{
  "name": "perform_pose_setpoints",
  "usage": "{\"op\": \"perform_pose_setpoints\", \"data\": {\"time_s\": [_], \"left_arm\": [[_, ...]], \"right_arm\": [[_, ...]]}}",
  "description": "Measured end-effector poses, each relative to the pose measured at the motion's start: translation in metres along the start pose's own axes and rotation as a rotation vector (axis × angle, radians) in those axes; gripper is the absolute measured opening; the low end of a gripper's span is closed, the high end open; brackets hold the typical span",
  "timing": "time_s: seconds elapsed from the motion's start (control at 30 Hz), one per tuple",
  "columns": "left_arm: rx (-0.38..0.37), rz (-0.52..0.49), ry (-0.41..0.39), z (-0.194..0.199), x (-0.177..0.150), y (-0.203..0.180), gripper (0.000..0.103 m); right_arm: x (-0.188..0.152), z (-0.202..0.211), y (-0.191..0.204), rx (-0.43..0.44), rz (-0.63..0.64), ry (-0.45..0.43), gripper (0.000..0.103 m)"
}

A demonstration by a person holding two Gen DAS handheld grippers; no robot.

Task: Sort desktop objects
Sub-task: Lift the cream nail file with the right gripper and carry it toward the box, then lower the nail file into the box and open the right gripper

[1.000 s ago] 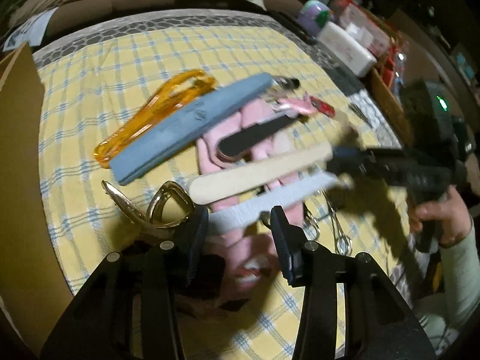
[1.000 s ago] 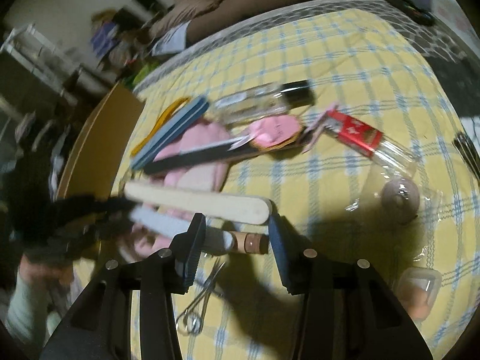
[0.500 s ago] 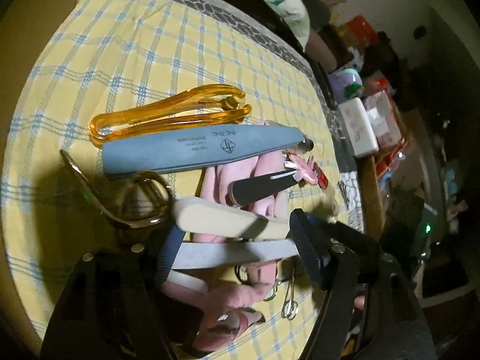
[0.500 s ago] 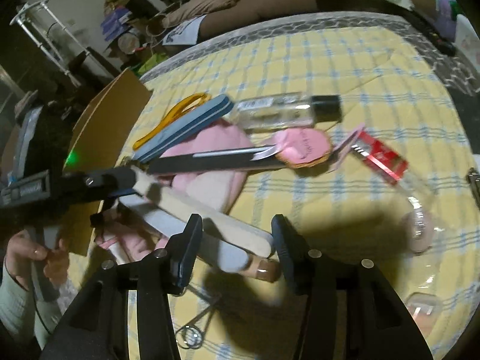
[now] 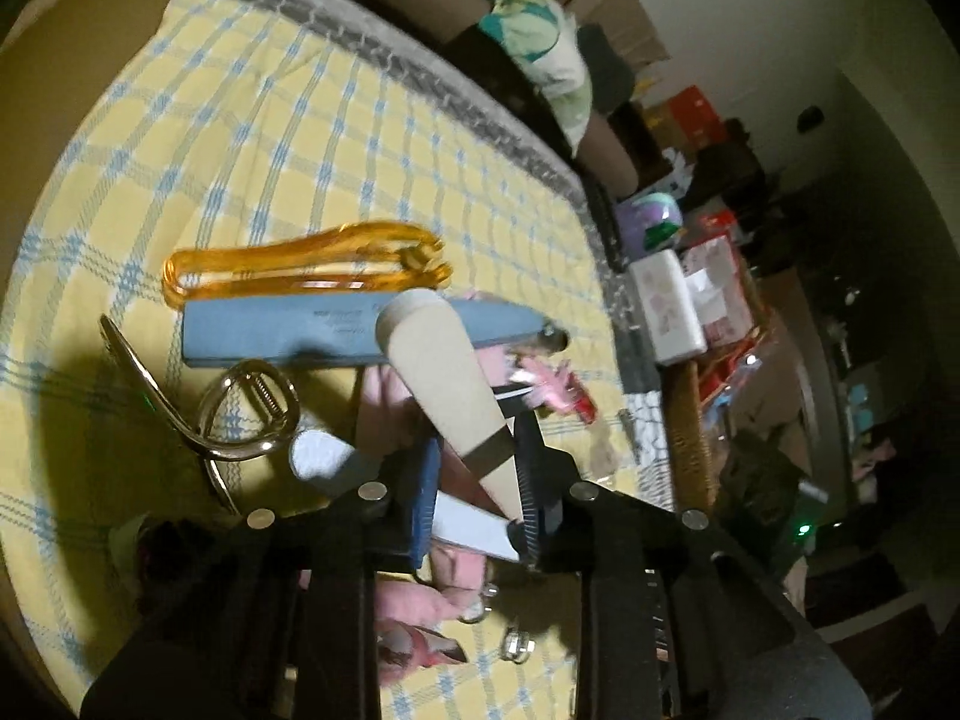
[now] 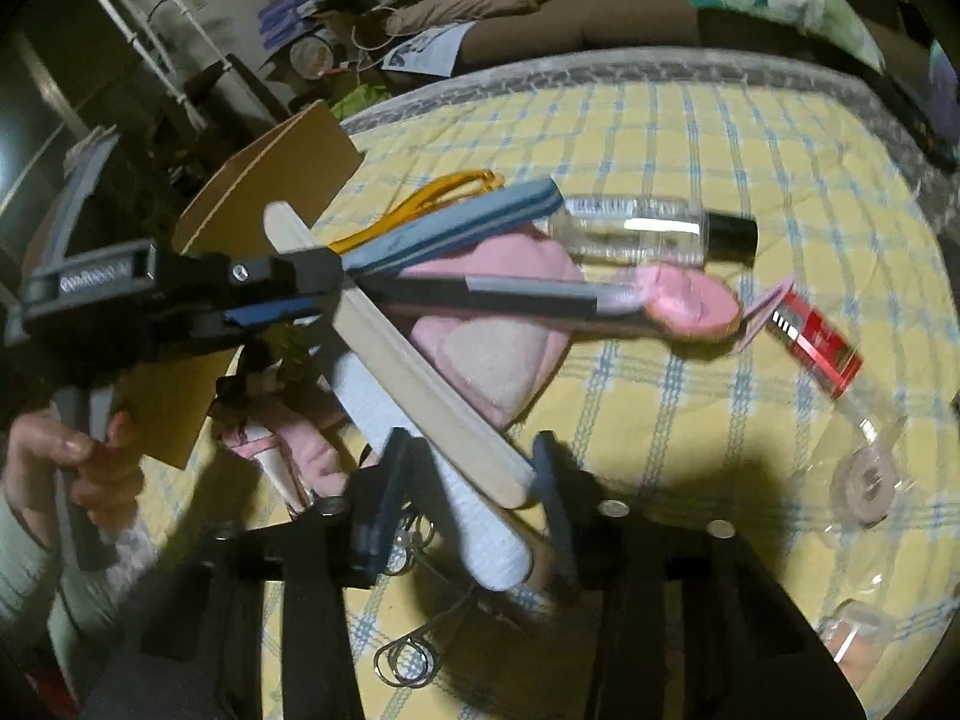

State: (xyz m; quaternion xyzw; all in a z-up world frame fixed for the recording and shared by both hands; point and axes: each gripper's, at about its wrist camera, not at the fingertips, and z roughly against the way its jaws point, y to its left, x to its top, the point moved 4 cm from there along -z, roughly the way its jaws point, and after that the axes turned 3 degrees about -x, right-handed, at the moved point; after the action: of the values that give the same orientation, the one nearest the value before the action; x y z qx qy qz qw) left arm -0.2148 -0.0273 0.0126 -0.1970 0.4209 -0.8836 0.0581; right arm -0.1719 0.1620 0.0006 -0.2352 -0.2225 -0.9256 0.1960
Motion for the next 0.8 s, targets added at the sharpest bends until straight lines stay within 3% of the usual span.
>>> {"op": "perform_pose_setpoints", "data": {"time_s": [0.2,0.47,0.67,0.8], "left_arm": [[-0.070,-0.009,-0.047,0.033,0.009,-0.021,0.020],[-0.141,0.011,-0.143,0.107,0.024,-0.033,0.017],[-0.158,0.060,-0.274,0.186,0.054,-0.003,0.017],[-0.153,0.116,-0.363,0.234,0.089,0.041,0.018]], "right_arm": [[0.014,0.026,0.016,0.023,0.026,-0.066,0.029],[0.039,0.054,0.075,0.098,0.049,-0.143,0.027],[0.095,0.032,0.154,0.096,0.193,-0.117,0.027],[0.149,-0.004,0.209,0.051,0.329,-0.095,0.027]]}}
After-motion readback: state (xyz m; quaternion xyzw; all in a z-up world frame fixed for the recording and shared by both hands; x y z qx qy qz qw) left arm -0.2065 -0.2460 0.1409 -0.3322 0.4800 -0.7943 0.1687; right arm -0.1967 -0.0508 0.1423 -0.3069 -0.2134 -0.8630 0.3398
